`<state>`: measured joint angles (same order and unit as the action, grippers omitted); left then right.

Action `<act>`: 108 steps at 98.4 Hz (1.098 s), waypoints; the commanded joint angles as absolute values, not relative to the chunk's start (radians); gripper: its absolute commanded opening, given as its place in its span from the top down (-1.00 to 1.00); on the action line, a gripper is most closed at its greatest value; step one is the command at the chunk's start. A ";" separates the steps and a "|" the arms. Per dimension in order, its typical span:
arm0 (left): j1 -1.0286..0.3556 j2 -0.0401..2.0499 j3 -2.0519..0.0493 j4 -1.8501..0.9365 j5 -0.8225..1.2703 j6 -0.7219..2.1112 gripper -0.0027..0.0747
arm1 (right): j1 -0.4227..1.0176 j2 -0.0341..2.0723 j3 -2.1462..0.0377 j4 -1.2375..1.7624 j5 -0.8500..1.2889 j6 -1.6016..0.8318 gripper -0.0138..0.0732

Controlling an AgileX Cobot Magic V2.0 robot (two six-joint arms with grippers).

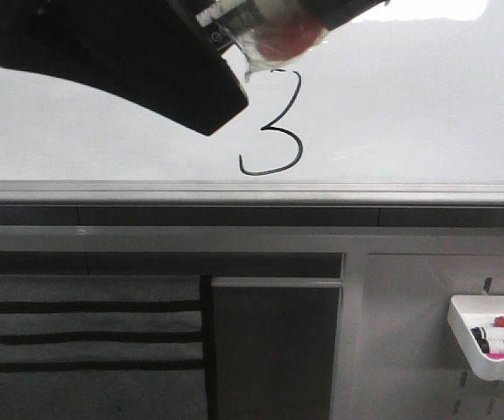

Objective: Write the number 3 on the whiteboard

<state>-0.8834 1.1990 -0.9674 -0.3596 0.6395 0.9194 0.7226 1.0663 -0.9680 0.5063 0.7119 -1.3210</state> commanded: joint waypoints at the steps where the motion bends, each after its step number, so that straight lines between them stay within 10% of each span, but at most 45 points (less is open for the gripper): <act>1: -0.893 1.178 -1.010 -0.379 0.589 0.920 -0.07 | 0.726 1.053 -0.993 0.532 0.673 -1.333 0.71; 41: -0.893 1.178 -1.037 -0.379 0.620 0.920 -0.05 | 0.726 1.056 -0.993 0.518 0.675 -1.333 0.71; 55: -0.893 1.178 -1.037 -0.379 0.620 0.920 0.27 | 0.726 1.057 -0.993 0.518 0.672 -1.333 0.71; 56: -0.893 1.178 -1.037 -0.379 0.620 0.920 0.76 | 0.726 1.057 -0.993 0.524 0.672 -1.329 0.71; 108: -0.893 1.178 -1.037 -0.379 0.613 0.920 0.98 | 0.726 1.074 -0.993 0.547 0.719 -1.322 0.70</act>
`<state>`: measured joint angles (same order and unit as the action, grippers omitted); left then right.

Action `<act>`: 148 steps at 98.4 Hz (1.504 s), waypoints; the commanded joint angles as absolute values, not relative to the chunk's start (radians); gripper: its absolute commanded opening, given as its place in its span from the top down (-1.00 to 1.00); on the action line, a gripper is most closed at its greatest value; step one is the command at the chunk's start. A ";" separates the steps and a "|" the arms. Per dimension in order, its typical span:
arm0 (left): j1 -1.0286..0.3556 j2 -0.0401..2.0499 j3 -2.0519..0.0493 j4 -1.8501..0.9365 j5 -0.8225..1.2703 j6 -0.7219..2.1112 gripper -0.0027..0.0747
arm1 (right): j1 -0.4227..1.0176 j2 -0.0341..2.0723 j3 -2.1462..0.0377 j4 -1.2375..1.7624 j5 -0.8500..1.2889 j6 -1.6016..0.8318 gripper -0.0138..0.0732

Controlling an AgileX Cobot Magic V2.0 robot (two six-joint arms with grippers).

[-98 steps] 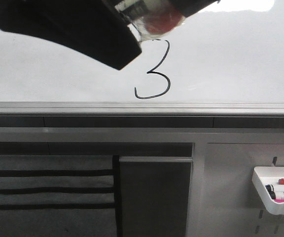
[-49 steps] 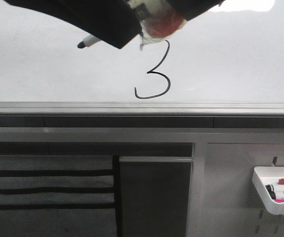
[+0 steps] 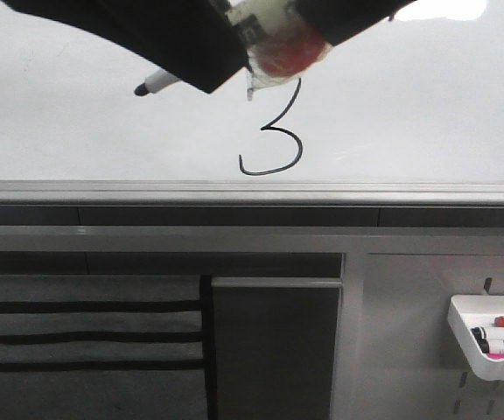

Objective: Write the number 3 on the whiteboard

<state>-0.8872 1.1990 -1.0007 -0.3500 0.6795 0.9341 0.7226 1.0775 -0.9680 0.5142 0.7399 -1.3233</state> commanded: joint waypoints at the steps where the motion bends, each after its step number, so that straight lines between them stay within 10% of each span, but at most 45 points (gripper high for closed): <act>1: -0.893 1.178 -1.037 -0.379 0.613 0.920 0.98 | 0.726 1.074 -0.993 0.547 0.719 -1.322 0.70; 35: -0.883 1.178 -1.037 -0.377 0.613 0.916 0.98 | 0.715 1.069 -0.993 0.554 0.675 -1.268 -0.07; 91: -0.269 1.178 -0.916 -0.484 0.390 0.572 0.98 | 0.298 0.851 -0.992 0.518 0.792 -0.970 -0.08; 148: -0.210 1.190 -0.790 -0.603 -0.044 0.572 0.98 | 0.291 0.853 -0.902 0.518 0.796 -0.970 -0.08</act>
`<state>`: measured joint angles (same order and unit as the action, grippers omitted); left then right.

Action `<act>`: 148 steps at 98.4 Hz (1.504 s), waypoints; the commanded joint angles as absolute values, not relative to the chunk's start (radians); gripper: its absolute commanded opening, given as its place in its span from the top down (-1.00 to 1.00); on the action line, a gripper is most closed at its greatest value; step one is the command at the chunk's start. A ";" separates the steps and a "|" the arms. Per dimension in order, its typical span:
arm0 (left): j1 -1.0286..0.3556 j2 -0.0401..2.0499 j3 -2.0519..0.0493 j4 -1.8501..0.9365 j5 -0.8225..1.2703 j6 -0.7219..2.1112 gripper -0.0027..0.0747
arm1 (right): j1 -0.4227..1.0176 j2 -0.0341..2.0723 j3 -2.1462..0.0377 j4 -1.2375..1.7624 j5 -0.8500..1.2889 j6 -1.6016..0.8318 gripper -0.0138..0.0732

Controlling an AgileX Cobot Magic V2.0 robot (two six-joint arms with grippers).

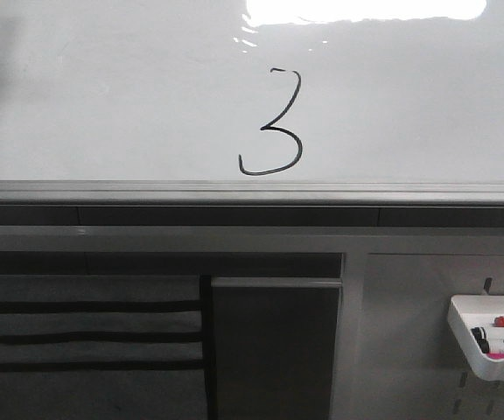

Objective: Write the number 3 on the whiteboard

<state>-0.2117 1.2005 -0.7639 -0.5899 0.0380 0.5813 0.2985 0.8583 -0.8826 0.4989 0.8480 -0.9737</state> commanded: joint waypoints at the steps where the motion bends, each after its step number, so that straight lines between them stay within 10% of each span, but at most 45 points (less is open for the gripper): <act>1: -0.210 1.191 -0.790 -0.603 -0.044 0.572 0.98 | 0.291 0.853 -0.902 0.518 0.796 -0.970 -0.08; 68: -0.212 1.371 -0.856 -0.603 0.060 0.574 0.97 | 0.291 0.853 -0.902 0.518 0.794 -0.970 -0.08; 110: -0.210 1.351 -0.856 -0.558 0.091 0.575 0.11 | 0.290 0.853 -0.902 0.518 0.797 -0.951 -0.08; 148: -0.146 1.042 -0.873 -0.328 0.548 0.525 0.11 | 0.289 0.797 -0.936 0.142 0.874 -0.248 -0.06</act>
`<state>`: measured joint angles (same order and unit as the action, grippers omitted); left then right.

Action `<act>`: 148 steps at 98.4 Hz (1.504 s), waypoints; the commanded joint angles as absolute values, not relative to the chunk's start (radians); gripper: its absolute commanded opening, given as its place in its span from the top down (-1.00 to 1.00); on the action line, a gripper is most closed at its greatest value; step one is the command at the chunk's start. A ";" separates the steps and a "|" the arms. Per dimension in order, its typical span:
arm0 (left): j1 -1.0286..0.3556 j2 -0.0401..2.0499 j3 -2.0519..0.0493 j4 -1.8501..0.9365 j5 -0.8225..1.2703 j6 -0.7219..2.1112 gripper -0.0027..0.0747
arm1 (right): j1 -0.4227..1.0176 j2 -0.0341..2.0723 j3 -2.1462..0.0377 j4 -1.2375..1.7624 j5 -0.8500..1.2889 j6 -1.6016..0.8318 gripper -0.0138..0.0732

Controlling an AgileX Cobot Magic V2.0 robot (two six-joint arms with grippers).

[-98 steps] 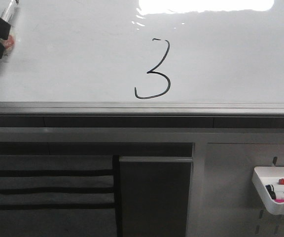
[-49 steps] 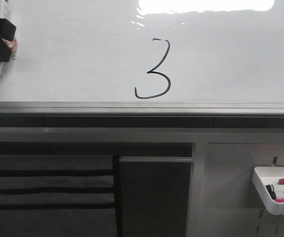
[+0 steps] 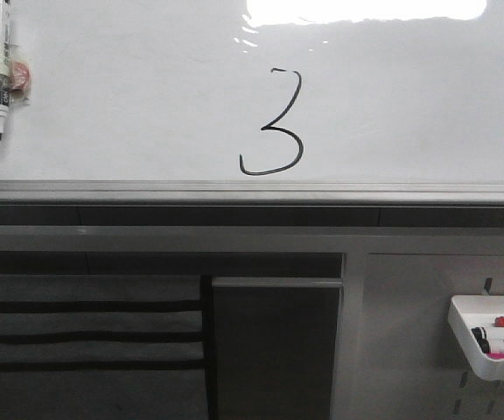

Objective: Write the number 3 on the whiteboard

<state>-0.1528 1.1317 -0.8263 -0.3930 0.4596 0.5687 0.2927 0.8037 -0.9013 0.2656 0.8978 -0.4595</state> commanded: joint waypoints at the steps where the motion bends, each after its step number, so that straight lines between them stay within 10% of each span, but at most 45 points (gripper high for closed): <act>1: -0.146 1.028 -0.875 -0.307 0.575 0.509 0.11 | 0.289 0.799 -0.936 0.130 0.877 -0.228 -0.06; 49: -0.148 0.532 -0.651 -0.173 0.434 0.318 0.13 | 0.287 0.566 -0.649 0.000 0.445 0.062 0.37; 65: -0.148 0.497 -0.531 -0.203 0.270 0.316 0.60 | 0.287 0.498 -0.610 -0.008 0.356 0.058 0.84; 74: -0.148 0.499 -0.489 -0.247 0.215 0.313 0.98 | 0.287 0.492 -0.602 -0.018 0.339 0.058 0.84; 148: -0.136 0.207 -0.289 -0.279 0.206 0.313 0.98 | 0.287 0.494 -0.596 -0.018 0.350 0.058 0.84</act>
<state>-0.1443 0.2815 -0.3046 -0.2848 0.2959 0.3240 0.2908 0.4909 -0.5706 -0.0070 0.4287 0.0598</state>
